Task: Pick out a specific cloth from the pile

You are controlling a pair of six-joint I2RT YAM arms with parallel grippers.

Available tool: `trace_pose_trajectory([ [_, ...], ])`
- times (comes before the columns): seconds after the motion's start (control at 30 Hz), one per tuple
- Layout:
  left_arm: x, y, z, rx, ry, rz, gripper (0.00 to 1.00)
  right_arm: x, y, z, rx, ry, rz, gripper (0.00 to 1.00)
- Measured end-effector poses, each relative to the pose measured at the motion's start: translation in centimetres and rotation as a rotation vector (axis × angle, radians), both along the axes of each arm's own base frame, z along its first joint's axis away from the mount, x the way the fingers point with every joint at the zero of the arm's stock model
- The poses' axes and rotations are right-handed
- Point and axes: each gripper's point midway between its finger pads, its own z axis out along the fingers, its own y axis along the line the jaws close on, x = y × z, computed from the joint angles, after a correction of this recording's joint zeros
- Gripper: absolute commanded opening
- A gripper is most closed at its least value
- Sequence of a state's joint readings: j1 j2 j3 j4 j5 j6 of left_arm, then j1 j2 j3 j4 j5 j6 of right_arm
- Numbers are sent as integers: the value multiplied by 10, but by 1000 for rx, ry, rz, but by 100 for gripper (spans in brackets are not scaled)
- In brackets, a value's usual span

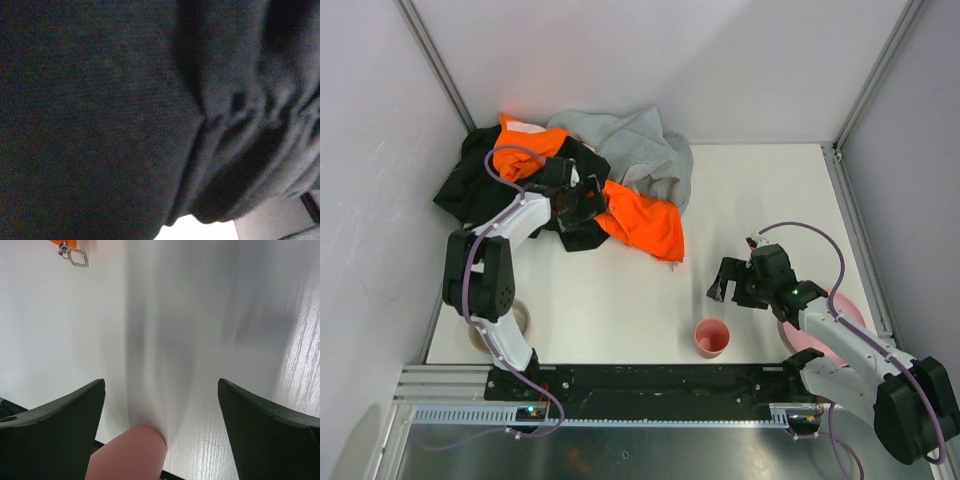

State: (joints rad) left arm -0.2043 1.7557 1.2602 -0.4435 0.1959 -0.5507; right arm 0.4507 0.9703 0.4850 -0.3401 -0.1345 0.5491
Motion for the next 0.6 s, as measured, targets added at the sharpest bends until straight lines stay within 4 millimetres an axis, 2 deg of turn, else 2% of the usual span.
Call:
trace_pose_trajectory([
  [0.13,17,-6,-1,18,-12,-2,92,0,0,0,0,0,0,99],
  [0.2,21,-7,-7,34,-3,-1,83,0,0,0,0,0,1,99],
  [0.43,23,-7,-22,67,19,-15,19,0,0,-3,-6,12,1,99],
  [0.5,23,-8,-22,73,16,-25,7,-1,0,-4,-8,16,1,99],
  [0.6,23,-8,-22,77,13,-36,2,-1,0,-5,-10,19,2,99],
])
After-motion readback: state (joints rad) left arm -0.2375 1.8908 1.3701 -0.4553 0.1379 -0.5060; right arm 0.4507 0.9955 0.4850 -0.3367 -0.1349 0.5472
